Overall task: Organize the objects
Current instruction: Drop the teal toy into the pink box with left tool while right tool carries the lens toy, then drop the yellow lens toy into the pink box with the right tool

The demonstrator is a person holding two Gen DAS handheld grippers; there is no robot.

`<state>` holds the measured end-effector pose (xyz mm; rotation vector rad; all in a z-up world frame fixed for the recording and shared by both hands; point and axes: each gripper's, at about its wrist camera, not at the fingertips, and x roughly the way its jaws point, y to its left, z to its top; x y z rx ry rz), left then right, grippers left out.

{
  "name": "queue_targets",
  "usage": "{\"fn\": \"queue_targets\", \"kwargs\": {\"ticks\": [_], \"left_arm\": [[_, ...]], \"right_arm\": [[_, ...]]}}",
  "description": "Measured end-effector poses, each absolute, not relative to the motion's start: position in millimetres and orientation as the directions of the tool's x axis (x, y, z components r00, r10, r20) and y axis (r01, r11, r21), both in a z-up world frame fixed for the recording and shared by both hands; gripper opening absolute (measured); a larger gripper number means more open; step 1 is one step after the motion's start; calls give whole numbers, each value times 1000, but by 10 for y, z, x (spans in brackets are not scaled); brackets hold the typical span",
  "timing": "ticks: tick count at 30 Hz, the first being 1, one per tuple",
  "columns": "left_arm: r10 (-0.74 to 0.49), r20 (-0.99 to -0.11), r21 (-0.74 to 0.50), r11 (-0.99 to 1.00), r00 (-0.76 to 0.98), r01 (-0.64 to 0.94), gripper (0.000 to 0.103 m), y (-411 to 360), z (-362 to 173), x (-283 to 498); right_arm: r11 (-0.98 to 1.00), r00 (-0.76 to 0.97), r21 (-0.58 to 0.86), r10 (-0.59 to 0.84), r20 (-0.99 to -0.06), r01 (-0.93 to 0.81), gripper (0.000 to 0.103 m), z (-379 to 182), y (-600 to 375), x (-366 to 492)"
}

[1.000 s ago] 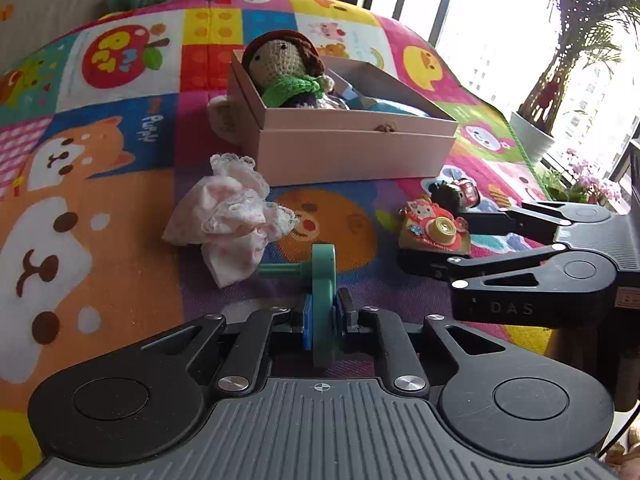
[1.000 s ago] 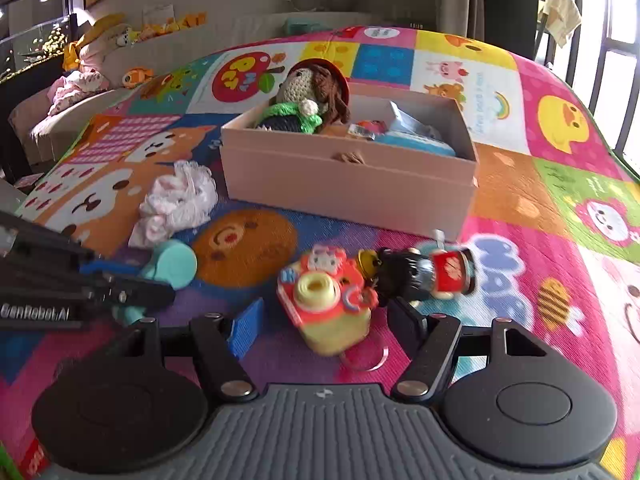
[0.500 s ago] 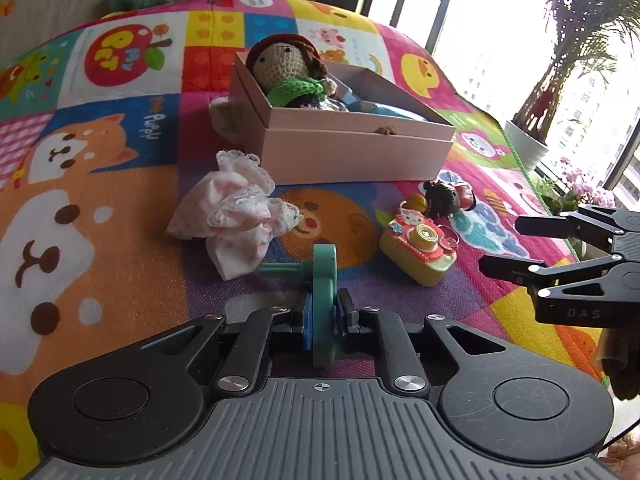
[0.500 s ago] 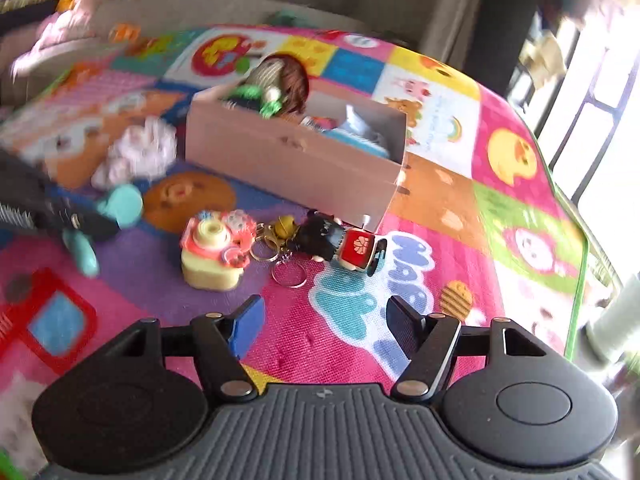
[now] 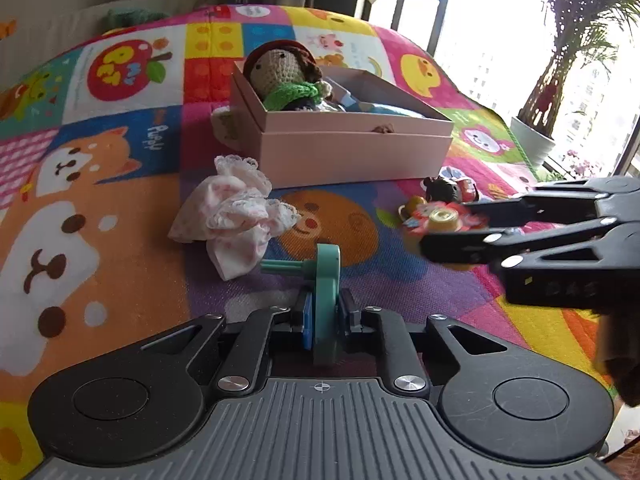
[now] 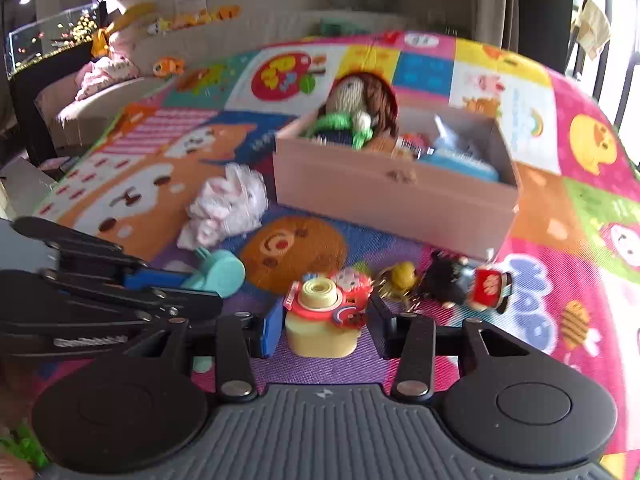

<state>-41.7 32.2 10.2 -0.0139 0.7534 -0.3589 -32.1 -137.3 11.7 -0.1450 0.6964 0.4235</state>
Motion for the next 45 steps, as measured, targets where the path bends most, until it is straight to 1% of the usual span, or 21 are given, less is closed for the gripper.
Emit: {"fn": "queue_targets", "kwargs": {"ticks": [6, 9, 11, 14, 16, 19, 21, 22, 24, 26, 30, 33, 36, 39, 45], "left_arm": [[-296, -663, -84, 942, 688, 324, 14, 223, 114, -459], [-357, -642, -163, 929, 678, 333, 14, 255, 242, -390], [-376, -588, -155, 921, 716, 356, 14, 225, 493, -290], [-377, -475, -82, 919, 795, 387, 14, 136, 1003, -43], [-396, -414, -64, 911, 820, 407, 14, 29, 1306, 166], [-398, -371, -46, 910, 839, 411, 14, -167, 1486, 516], [-386, -382, -76, 918, 840, 388, 14, -261, 1390, 768], [-391, -401, -105, 918, 828, 383, 17, -295, 1283, 884], [-393, -447, -139, 918, 804, 371, 17, -349, 1035, 1048], [-385, -464, -162, 922, 798, 351, 17, -347, 864, 1099], [-404, -419, -257, 912, 813, 321, 17, -60, 883, 1006], [-389, -406, -262, 916, 827, 303, 17, 218, 936, 795], [-382, -440, -286, 917, 813, 277, 17, 462, 845, 525], [-402, -478, -320, 908, 780, 272, 17, 635, 686, 249], [-408, -533, -346, 904, 741, 249, 17, 816, 426, 20]], "right_arm": [[918, 756, 83, 369, -540, -389, 43, 626, -1803, -563], [932, 797, 98, 350, -493, -349, 43, 785, -1985, -578], [941, 820, 101, 332, -466, -323, 43, 855, -2085, -557], [950, 846, 110, 312, -433, -294, 43, 921, -2212, -513], [956, 861, 116, 294, -414, -270, 43, 956, -2285, -485], [960, 874, 134, 280, -396, -247, 43, 971, -2366, -464], [962, 876, 140, 270, -400, -233, 43, 954, -2403, -446], [964, 875, 141, 265, -406, -226, 43, 939, -2420, -433], [967, 871, 143, 250, -423, -209, 43, 893, -2443, -408], [971, 866, 142, 235, -441, -191, 43, 847, -2465, -401], [977, 864, 138, 211, -457, -166, 43, 817, -2525, -387], [976, 857, 156, 209, -470, -153, 43, 812, -2561, -328], [971, 848, 171, 229, -478, -167, 43, 898, -2538, -181], [953, 841, 212, 293, -455, -217, 43, 1137, -2474, 112], [900, 821, 340, 402, -405, -273, 43, 1611, -2144, 1083]]}}
